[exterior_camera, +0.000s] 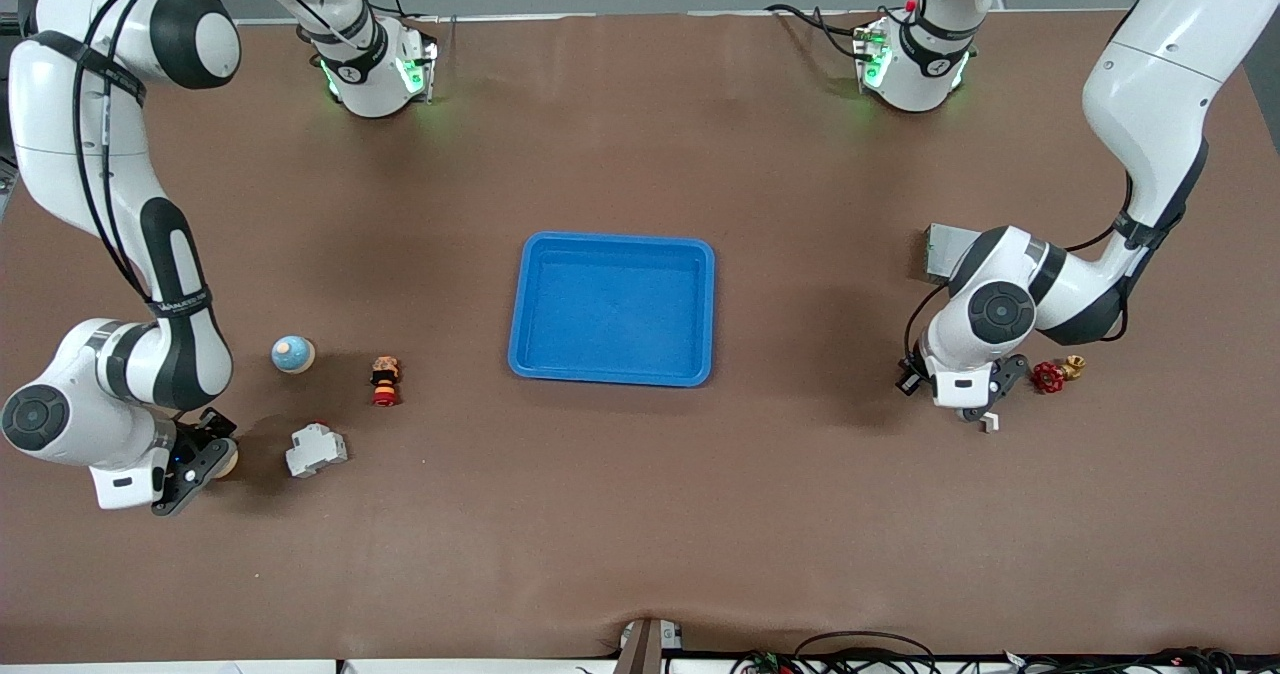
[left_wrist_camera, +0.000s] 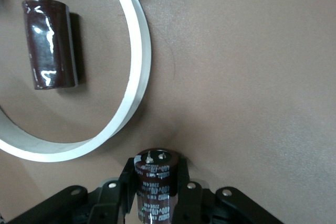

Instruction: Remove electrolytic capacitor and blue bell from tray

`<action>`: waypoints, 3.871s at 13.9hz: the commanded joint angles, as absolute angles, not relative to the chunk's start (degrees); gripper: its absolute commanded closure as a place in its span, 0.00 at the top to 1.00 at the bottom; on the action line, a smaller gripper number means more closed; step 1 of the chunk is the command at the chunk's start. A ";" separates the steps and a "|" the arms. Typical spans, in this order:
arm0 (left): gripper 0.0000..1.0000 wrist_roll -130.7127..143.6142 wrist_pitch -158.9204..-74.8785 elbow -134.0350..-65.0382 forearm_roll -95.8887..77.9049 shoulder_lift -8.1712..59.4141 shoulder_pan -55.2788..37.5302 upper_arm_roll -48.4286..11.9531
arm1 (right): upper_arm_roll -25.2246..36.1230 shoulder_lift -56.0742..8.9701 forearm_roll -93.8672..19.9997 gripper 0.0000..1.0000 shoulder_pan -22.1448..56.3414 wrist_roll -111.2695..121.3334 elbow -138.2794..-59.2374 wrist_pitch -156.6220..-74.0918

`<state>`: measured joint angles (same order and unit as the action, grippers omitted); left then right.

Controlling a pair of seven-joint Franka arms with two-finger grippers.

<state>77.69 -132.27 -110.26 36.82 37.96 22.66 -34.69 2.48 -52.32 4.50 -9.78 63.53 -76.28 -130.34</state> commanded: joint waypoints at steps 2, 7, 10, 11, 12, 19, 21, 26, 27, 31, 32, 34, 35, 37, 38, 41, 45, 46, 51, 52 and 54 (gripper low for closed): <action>0.58 78.31 -133.15 -110.04 38.23 37.80 23.12 -34.98 | 1.49 -52.21 4.75 1.00 -10.81 64.42 -76.29 -130.87; 1.00 77.09 -132.63 -109.33 38.23 32.80 23.12 -35.24 | 1.05 -50.54 3.09 1.00 -10.64 63.55 -76.20 -125.18; 1.00 73.32 -132.10 -109.25 38.23 28.40 23.03 -35.68 | 0.97 -47.12 -0.17 1.00 -9.50 60.75 -75.94 -115.87; 1.00 71.39 -131.93 -109.07 37.88 27.43 23.03 -36.12 | 0.97 -45.63 -0.26 1.00 -9.14 56.82 -75.94 -111.75; 1.00 69.80 -131.92 -108.55 37.36 26.73 23.11 -36.30 | 0.97 -43.88 -0.26 1.00 -8.10 51.99 -75.94 -106.84; 1.00 53.92 -118.07 -97.50 31.75 23.64 23.20 -38.85 | 1.05 -27.55 -0.26 1.00 -0.81 23.60 -83.28 -89.13; 1.00 49.15 -113.49 -94.41 27.88 22.77 23.20 -38.85 | 0.97 -18.68 -0.26 1.00 1.48 15.59 -91.89 -89.56; 1.00 37.29 -110.13 -93.43 20.93 18.20 27.15 -38.94 | 1.05 -0.39 -0.26 1.00 3.34 4.84 -110.26 -93.93; 1.00 35.18 -109.00 -92.82 19.87 17.93 27.59 -38.94 | 1.32 4.61 -0.26 1.00 3.08 4.83 -116.05 -97.87; 1.00 30.25 -102.22 -88.86 18.02 15.92 26.81 -38.33 | 1.41 15.64 -0.26 1.00 1.15 4.75 -129.54 -107.05; 1.00 28.32 -102.04 -89.29 17.15 14.17 25.07 -36.32 | 1.41 15.64 -0.26 1.00 0.88 4.49 -128.94 -107.14; 1.00 25.68 -99.50 -90.17 11.02 9.86 17.00 -26.33 | 1.41 15.12 -0.09 1.00 0.79 4.57 -124.74 -106.88; 1.00 23.49 -98.97 -90.70 8.12 7.93 13.74 -21.93 | 1.49 13.46 -0.09 1.00 0.79 4.57 -121.41 -106.53; 1.00 21.45 -97.65 -91.93 6.59 4.94 9.78 -17.25 | 1.41 7.50 0.17 1.00 0.70 4.48 -111.41 -100.85; 1.00 21.27 -97.39 -91.50 6.24 4.05 8.54 -15.66 | 1.41 4.43 0.35 1.00 0.62 4.40 -105.53 -96.46; 1.00 21.10 -94.23 -90.71 4.05 2.02 5.19 -12.66 | 1.49 -2.18 0.27 1.00 -0.52 -0.50 -91.17 -88.08; 1.00 13.03 -92.29 -90.88 3.51 -0.43 3.52 -8.62 | 1.41 -2.90 0.35 1.00 0.00 -3.34 -90.09 -88.77; 1.00 12.31 -91.85 -90.88 3.69 -1.31 3.52 -8.27 | 1.41 -3.16 0.44 1.00 -0.09 -2.73 -90.09 -88.94; 1.00 4.95 -89.03 -91.14 3.60 -4.39 2.90 -5.80 | 1.41 -7.37 0.70 1.00 -0.61 -0.72 -82.55 -88.42; 1.00 3.01 -88.77 -91.14 3.69 -4.66 2.81 -5.54 | 1.41 -7.56 0.79 1.00 -0.79 1.99 -81.66 -88.42; 1.00 0.62 -85.97 -91.49 3.08 -5.62 2.99 -5.54 | 1.49 -7.56 0.62 1.00 -1.31 5.27 -82.00 -88.33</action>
<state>3.13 -87.88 -89.92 4.43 -3.62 3.78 -6.49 1.86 -6.00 0.31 -0.17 2.52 -84.48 -89.80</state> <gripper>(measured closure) 0.000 0.000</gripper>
